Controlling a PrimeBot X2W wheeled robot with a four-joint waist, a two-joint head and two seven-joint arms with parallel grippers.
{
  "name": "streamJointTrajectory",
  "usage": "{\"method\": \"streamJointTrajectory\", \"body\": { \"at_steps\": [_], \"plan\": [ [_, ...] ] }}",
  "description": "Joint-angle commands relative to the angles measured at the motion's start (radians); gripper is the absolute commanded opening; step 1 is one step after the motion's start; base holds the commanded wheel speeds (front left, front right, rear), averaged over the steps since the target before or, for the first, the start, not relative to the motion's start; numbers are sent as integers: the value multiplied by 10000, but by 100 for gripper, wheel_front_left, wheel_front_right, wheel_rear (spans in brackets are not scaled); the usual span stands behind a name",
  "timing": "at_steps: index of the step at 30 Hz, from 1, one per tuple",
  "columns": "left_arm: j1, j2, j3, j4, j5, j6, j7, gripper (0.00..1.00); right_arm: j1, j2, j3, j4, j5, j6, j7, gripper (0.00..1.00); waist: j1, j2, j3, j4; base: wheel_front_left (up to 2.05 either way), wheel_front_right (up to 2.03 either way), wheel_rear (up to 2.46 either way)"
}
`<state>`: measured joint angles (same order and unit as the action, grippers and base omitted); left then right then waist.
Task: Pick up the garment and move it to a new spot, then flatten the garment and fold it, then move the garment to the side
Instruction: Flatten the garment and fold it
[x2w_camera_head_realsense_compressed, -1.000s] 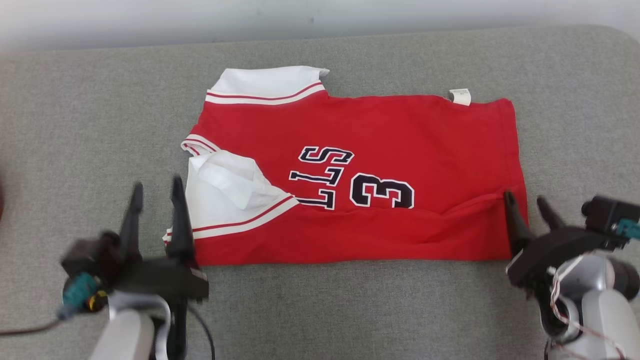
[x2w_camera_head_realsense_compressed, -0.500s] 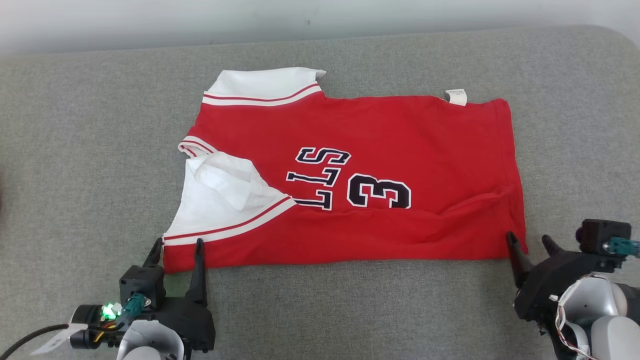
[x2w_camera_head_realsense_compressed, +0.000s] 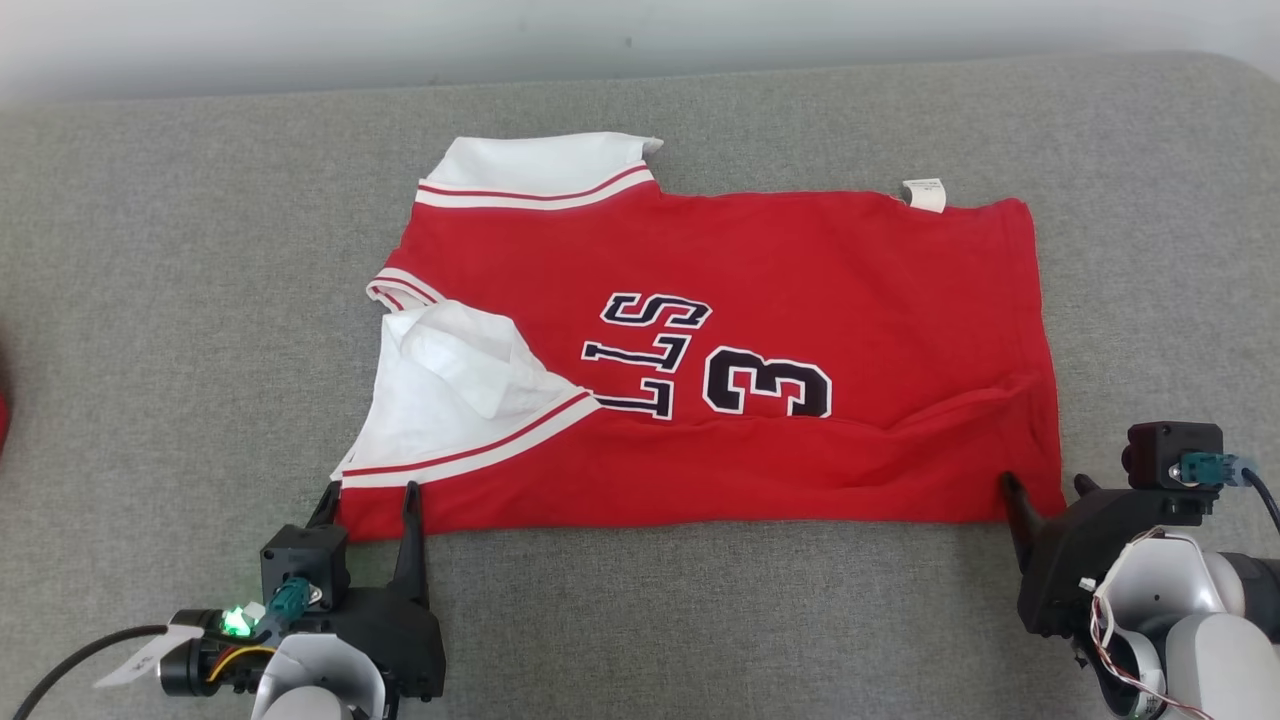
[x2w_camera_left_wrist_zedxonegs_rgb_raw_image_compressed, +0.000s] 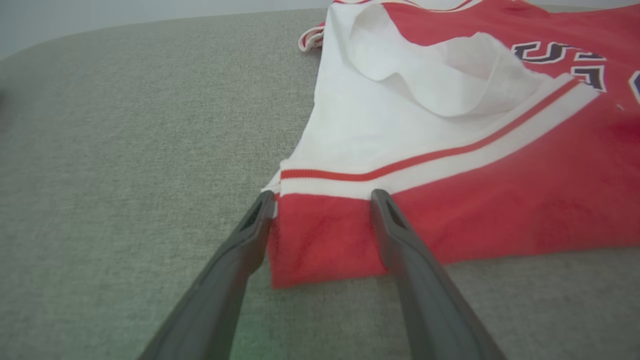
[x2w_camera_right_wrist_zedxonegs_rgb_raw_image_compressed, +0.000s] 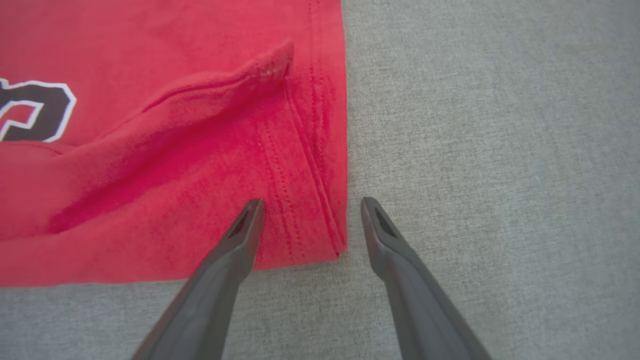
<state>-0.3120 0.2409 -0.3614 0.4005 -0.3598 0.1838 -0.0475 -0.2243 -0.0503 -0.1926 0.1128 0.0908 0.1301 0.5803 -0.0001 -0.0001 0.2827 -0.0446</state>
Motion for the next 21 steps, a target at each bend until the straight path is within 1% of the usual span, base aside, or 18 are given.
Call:
{"method": "streamJointTrajectory", "body": {
  "at_steps": [1,6,7,8,9,11,17,18,19,20,21],
  "plan": [
    [23,-25,-114,157,-27,-57,187,100,17,1,-73,-42,-193,16,142,100,1,1,20,18,0,0,0],
    [-67,9,-229,362,57,86,545,100,-4,3,-222,-160,-406,16,332,100,1,1,93,58,0,0,0],
    [-93,15,-246,394,43,93,618,74,-22,3,-236,-174,-426,16,333,100,1,1,107,59,0,0,0],
    [-107,28,-278,434,12,59,737,42,-42,1,-241,-193,-452,16,357,100,1,1,118,55,0,0,0],
    [-116,50,-304,448,-10,44,803,0,-61,1,-240,-214,-469,16,381,100,1,1,126,50,0,0,0],
    [-88,75,-319,443,-95,-42,881,0,-89,1,-207,-262,-510,16,390,100,1,1,140,41,0,0,0],
    [-52,97,-352,325,-212,-89,923,0,-45,3,-102,-273,-614,16,592,100,1,1,163,48,0,0,0],
    [-60,96,-357,311,-227,-94,923,0,-50,3,-102,-302,-651,16,583,96,1,1,170,53,0,0,0],
    [-71,96,-362,298,-234,-92,920,0,-58,1,-104,-322,-706,16,590,67,1,1,182,59,0,0,0],
    [-86,94,-368,286,-253,-96,912,0,-63,1,-96,-320,-702,16,613,56,1,1,194,68,0,0,0],
    [-99,92,-372,280,-264,-100,898,0,-70,3,-88,-315,-661,16,633,50,1,1,203,77,0,0,0]
  ]
}}
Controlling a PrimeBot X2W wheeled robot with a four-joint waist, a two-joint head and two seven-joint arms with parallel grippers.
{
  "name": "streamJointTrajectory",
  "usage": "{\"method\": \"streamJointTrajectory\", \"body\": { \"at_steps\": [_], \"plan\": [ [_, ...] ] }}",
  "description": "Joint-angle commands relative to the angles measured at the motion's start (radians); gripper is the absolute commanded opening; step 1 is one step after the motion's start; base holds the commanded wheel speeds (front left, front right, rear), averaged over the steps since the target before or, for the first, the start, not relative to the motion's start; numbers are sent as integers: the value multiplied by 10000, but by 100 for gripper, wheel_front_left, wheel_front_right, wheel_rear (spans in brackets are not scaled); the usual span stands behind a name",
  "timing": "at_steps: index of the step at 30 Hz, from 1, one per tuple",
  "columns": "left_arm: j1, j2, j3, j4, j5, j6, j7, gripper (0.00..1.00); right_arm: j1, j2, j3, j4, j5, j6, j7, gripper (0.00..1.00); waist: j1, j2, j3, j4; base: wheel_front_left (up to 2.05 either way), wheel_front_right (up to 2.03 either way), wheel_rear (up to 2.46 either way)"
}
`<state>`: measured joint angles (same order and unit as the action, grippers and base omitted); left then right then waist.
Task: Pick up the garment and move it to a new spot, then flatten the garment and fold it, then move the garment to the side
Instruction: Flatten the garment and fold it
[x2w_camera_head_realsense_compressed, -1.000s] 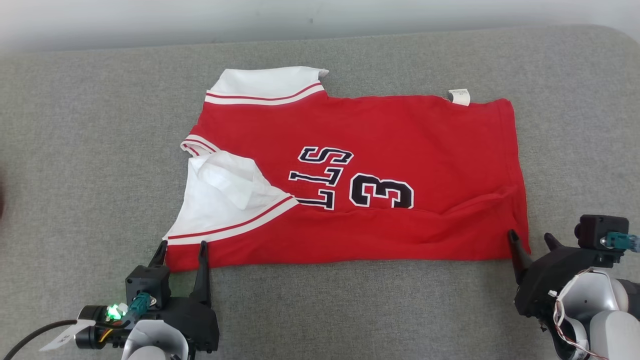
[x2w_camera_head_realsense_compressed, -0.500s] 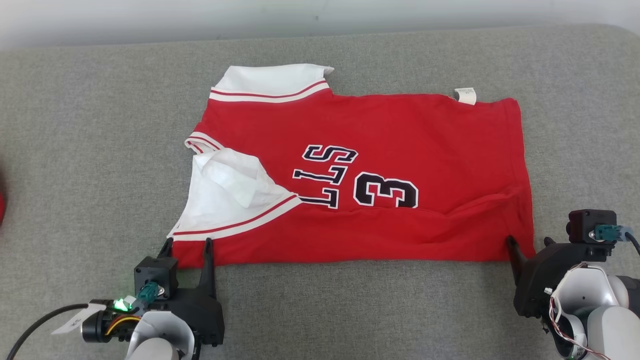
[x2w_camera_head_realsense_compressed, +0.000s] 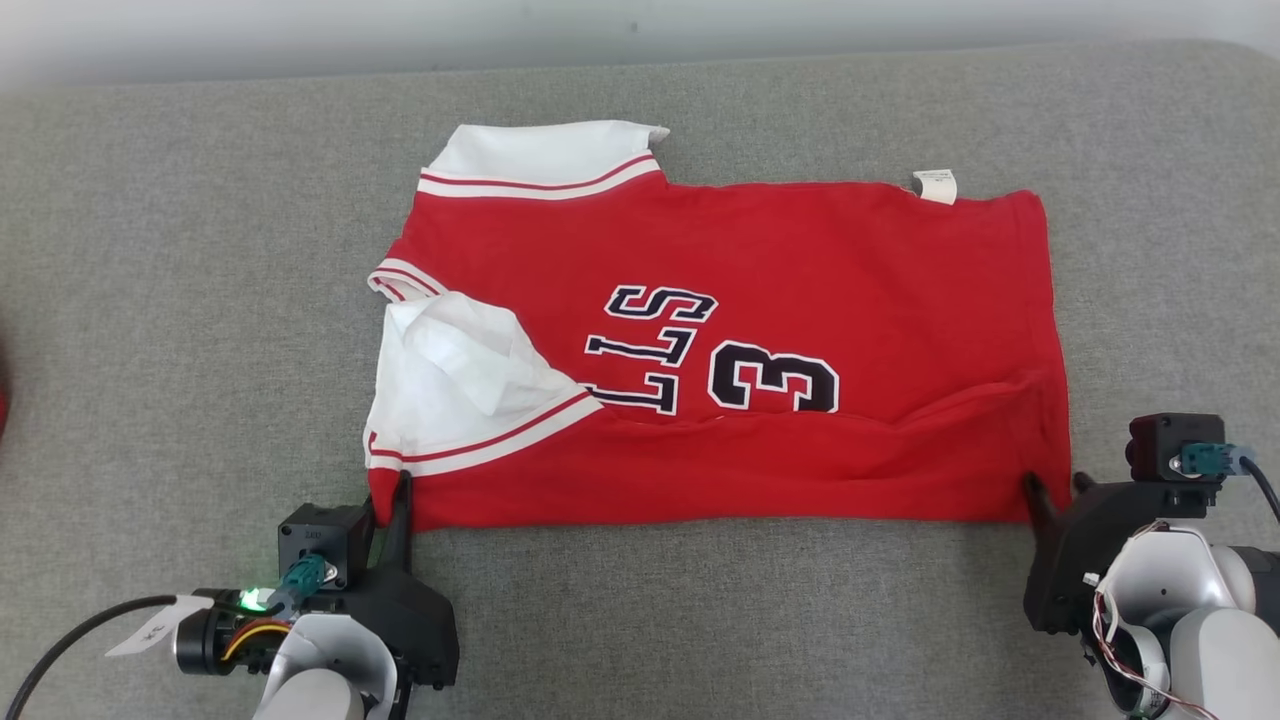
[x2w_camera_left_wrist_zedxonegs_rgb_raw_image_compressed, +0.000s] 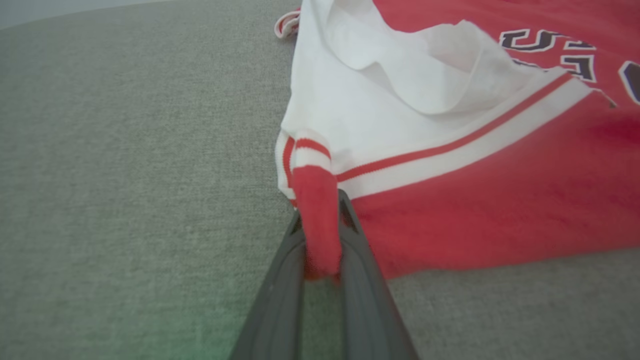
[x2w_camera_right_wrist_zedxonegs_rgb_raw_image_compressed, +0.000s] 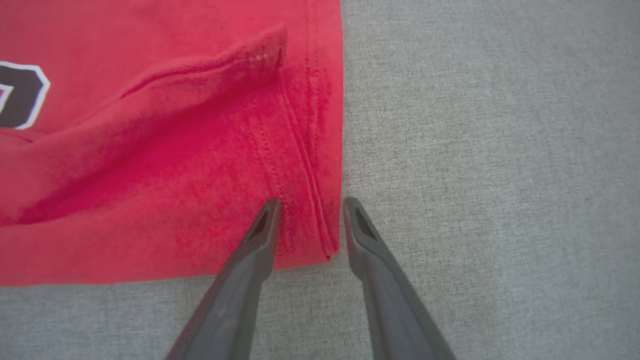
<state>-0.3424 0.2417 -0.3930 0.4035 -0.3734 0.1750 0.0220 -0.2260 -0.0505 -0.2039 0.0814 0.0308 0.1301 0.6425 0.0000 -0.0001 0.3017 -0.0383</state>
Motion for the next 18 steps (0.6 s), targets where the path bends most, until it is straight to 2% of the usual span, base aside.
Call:
{"method": "streamJointTrajectory", "body": {
  "at_steps": [1,3,5,6,8,11,12,18],
  "plan": [
    [205,84,-55,250,-128,-11,204,0,-53,5,25,0,-61,16,12,50,0,1,13,14,0,0,0],
    [198,78,-54,244,-155,-11,167,0,-58,5,61,20,-52,16,87,46,0,1,28,32,0,0,0],
    [192,70,-58,254,-206,-11,131,0,-80,5,93,42,-65,16,186,30,0,1,51,59,0,0,0],
    [190,67,-57,261,-225,-8,113,0,-83,3,82,58,-26,16,228,27,0,1,55,65,0,0,0],
    [189,62,-67,281,-248,-2,90,0,-61,1,-17,106,-7,15,349,24,0,1,55,73,0,0,0],
    [191,58,-77,287,-258,10,52,0,54,3,-51,164,103,15,490,15,0,1,48,84,0,0,0],
    [195,66,-83,276,-260,11,53,0,118,3,-29,179,150,15,574,0,0,1,44,82,0,0,0],
    [273,184,-35,99,-274,45,-73,0,319,3,-33,-106,324,15,446,0,0,1,-4,10,0,0,0]
  ]
}}
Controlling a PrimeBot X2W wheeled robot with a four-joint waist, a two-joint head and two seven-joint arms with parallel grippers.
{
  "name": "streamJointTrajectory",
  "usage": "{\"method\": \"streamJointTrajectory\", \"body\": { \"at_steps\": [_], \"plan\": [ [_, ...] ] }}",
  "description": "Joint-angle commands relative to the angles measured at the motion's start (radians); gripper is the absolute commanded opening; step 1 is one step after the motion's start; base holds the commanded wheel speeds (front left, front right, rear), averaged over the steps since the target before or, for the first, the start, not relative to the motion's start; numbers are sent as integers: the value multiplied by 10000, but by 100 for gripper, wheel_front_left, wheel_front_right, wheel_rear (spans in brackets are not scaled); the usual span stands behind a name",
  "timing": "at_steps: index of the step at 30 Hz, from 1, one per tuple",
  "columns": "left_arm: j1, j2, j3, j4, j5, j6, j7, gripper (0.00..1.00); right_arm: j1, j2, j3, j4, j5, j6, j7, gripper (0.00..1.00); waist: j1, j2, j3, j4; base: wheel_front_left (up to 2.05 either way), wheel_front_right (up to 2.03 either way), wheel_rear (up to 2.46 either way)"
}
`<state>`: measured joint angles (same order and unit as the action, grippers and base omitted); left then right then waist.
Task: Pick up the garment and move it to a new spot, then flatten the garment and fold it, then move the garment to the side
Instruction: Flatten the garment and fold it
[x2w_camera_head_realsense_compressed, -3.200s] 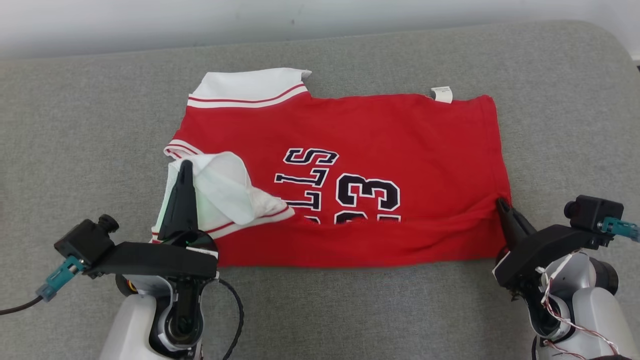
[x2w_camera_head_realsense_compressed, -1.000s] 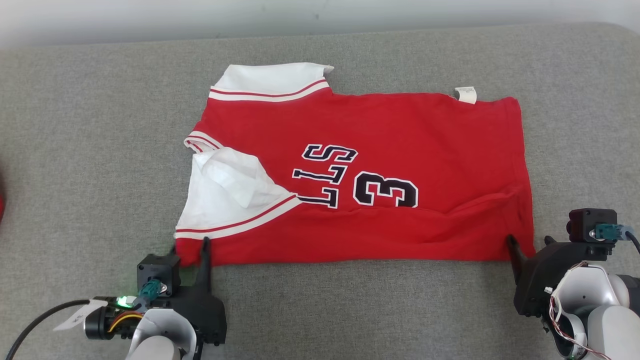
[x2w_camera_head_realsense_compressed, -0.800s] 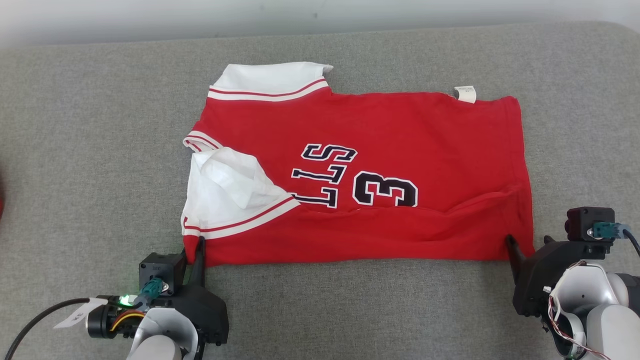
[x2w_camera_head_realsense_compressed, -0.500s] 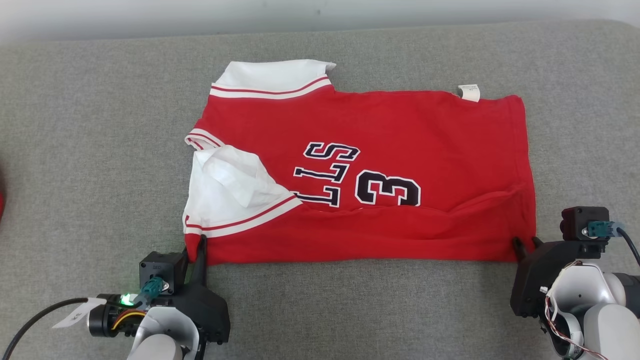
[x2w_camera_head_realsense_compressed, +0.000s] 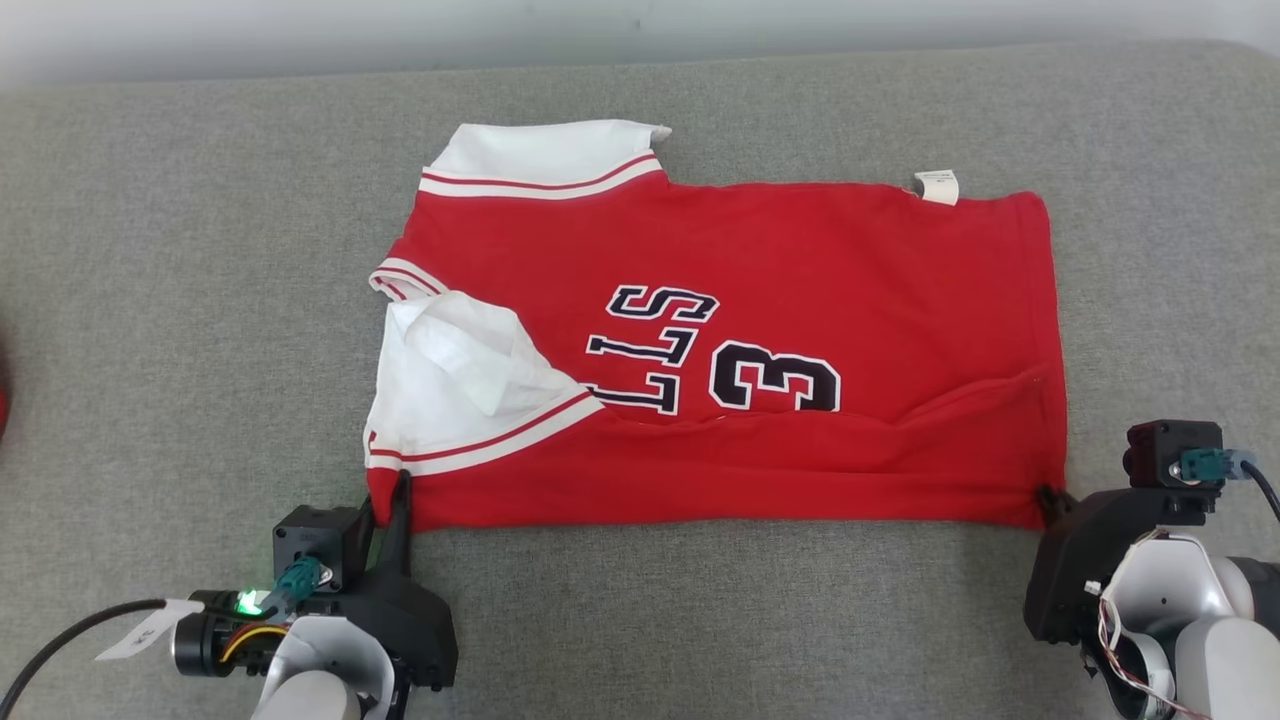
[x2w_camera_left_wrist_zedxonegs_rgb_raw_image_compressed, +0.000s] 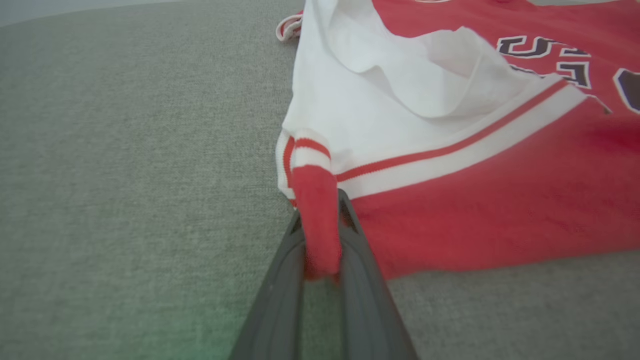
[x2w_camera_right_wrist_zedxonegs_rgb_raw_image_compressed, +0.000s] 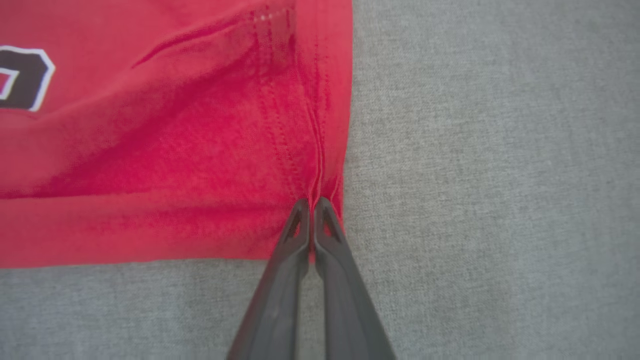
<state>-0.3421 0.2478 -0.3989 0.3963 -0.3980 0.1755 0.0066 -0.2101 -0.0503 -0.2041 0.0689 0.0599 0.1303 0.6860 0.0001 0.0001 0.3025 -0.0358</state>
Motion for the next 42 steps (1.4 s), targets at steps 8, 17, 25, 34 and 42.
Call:
{"method": "streamJointTrajectory", "body": {
  "at_steps": [8,17,25,34,42],
  "plan": [
    [1107,385,244,-758,-267,242,-108,0,556,-3,-127,-420,458,13,-273,0,-1,-1,-284,-97,0,0,0],
    [2942,575,243,-3229,-518,914,431,0,1619,0,-134,-1340,1369,13,68,0,-1,-1,-747,216,0,0,0],
    [4509,799,83,-4730,-595,1515,1127,0,2995,0,-339,-2441,1690,13,1162,0,-1,-1,-1062,431,0,0,0],
    [4673,732,-221,-4530,-358,1433,752,0,3378,-2,-443,-2228,1553,13,1368,0,-1,-1,-1121,560,0,0,0],
    [4203,372,-186,-3037,-328,1215,-407,100,3493,4,-112,-1464,1856,13,1111,100,-1,-1,-1315,562,0,0,0]
  ]
}}
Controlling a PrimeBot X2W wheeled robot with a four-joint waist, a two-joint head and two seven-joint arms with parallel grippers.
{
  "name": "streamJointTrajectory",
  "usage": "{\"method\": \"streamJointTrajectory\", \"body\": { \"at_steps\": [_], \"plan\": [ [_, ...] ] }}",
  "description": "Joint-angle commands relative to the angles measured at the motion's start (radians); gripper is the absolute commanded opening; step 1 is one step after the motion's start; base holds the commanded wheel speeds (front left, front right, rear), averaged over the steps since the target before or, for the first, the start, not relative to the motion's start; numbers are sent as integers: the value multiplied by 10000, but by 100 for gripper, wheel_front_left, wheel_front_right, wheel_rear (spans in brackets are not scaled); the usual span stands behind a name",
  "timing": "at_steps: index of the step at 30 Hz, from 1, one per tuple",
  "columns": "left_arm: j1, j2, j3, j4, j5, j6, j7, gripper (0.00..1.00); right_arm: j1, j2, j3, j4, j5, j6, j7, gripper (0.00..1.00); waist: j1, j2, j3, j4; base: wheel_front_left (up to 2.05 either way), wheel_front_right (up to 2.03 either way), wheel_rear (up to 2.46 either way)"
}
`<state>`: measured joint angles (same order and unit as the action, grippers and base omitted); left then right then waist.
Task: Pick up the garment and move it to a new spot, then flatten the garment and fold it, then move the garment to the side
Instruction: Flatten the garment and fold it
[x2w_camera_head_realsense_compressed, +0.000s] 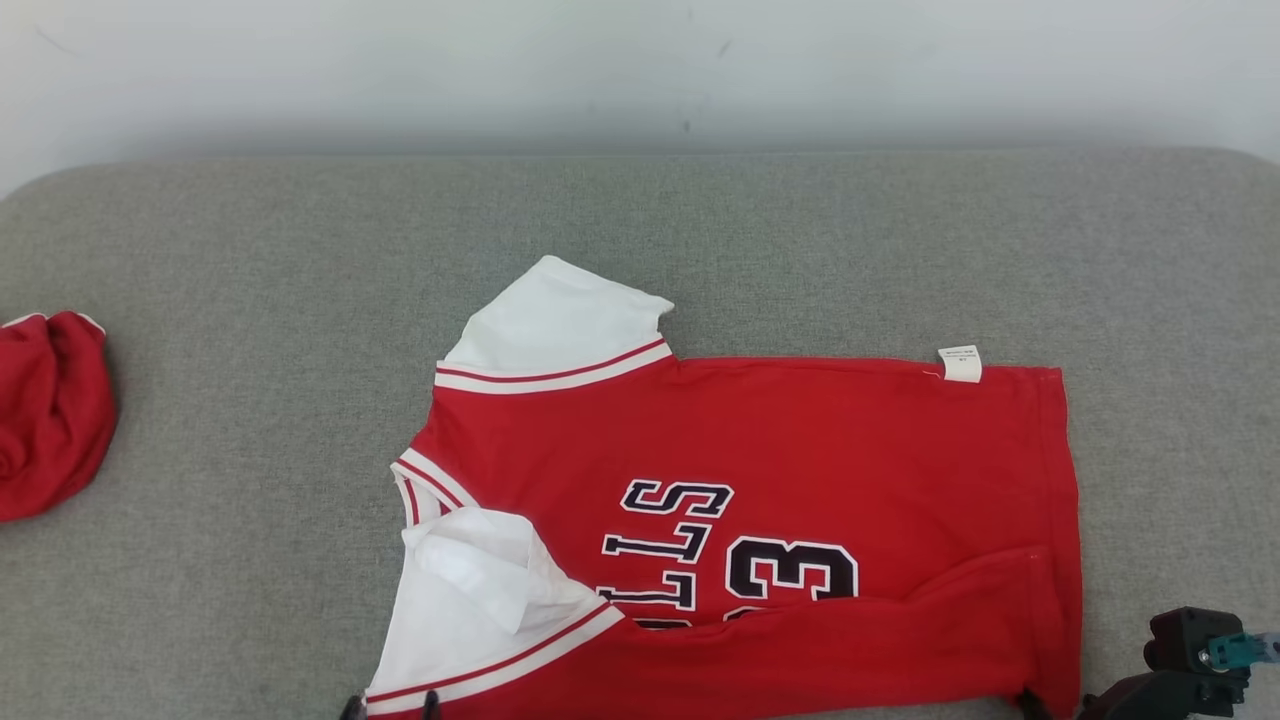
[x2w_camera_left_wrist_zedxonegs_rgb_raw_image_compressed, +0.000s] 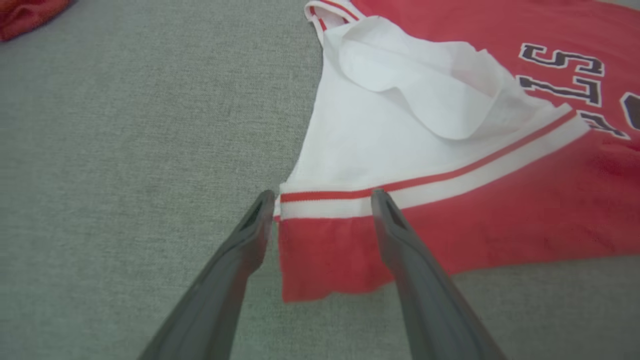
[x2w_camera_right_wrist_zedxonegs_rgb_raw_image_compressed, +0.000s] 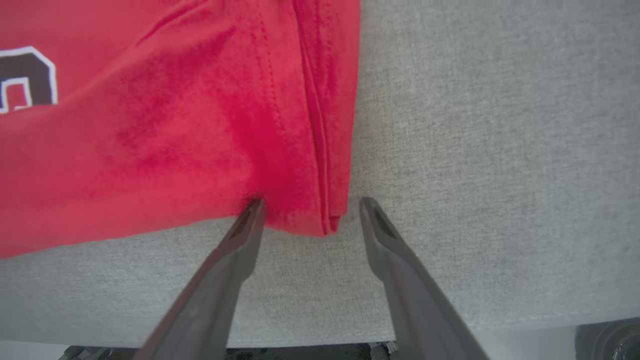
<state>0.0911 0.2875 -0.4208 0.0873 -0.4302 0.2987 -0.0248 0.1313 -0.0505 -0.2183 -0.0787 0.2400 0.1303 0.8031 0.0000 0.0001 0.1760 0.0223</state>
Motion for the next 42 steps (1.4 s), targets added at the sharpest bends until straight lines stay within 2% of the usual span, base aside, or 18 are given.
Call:
{"method": "streamJointTrajectory", "body": {
  "at_steps": [1,6,10,12,17,22,26,36,38,42],
  "plan": [
    [-127,-25,85,178,-27,-7,-203,100,94,6,45,21,89,13,-133,100,0,-1,-83,-33,0,0,0],
    [-156,125,609,274,-227,111,-839,100,17,2,-174,-318,26,13,-683,100,0,-1,-228,-74,0,0,0],
    [-688,354,905,-23,-261,-41,-1083,100,-267,2,-323,-754,-317,13,-987,100,0,-1,-253,-108,0,0,0],
    [-1199,523,884,-105,-140,-204,-952,100,-573,5,-202,-976,-505,13,-942,100,0,-1,-190,-162,0,0,0],
    [-3276,612,599,412,-155,-1069,-455,100,-1752,-49,180,-1289,-1312,13,-757,100,0,-1,179,-322,0,0,0],
    [-5630,308,229,1659,-102,-1808,97,100,-3120,-540,913,-973,-1448,13,-613,100,0,-1,850,-559,0,0,0],
    [-7355,89,-103,2842,51,-2312,552,100,-4361,-674,1202,-382,-1628,13,-1027,100,0,-1,1532,-835,0,0,0],
    [-10160,333,-694,5553,827,-2760,1701,100,-5951,-672,2287,745,-1622,13,-1696,100,0,-1,2705,-1550,0,0,0],
    [-10670,381,-902,6264,996,-3014,1921,100,-6074,-669,2334,897,-1594,13,-1822,100,0,-1,2891,-1693,0,0,0],
    [-11109,369,-1146,7058,1140,-3160,2193,100,-6082,-692,2259,1021,-1619,13,-1973,100,0,-1,2999,-1792,0,0,0]
  ]
}}
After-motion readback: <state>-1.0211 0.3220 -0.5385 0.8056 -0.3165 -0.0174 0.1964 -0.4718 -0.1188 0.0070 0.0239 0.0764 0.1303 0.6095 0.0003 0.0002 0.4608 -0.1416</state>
